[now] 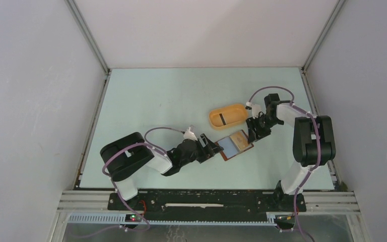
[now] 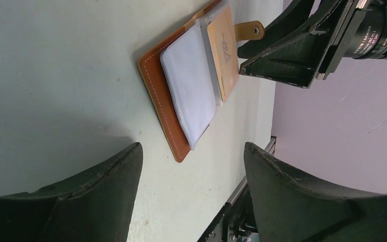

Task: Put the credit cards into the card holder
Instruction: Pick up the credit card from the storage box.

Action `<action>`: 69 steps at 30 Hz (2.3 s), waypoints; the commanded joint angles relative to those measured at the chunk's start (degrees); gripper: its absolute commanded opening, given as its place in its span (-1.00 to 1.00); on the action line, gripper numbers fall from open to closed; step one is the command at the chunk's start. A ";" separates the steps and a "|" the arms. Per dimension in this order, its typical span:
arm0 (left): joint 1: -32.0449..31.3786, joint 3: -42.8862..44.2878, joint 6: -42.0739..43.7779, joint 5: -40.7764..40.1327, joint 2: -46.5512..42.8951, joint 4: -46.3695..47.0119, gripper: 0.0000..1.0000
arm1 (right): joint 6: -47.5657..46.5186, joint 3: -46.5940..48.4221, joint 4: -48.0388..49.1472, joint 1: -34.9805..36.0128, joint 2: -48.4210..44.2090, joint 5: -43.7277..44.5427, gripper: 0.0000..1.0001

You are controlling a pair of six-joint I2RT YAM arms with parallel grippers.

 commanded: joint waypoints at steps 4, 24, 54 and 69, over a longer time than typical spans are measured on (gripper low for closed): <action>-0.15 0.68 3.46 -2.44 0.15 -2.82 0.57 | -1.25 1.24 -2.96 -0.26 1.70 -2.39 0.03; 7.91 -3.05 40.51 -2.62 -24.68 -5.74 0.59 | -5.80 2.26 -2.42 -3.58 -19.78 -12.77 0.31; 17.57 20.41 42.47 5.93 5.65 -2.66 0.27 | 30.35 30.80 7.52 12.58 19.89 -2.43 0.43; 15.64 25.77 45.04 4.07 9.06 -11.39 0.04 | 31.71 31.77 6.52 12.67 23.59 -4.07 0.39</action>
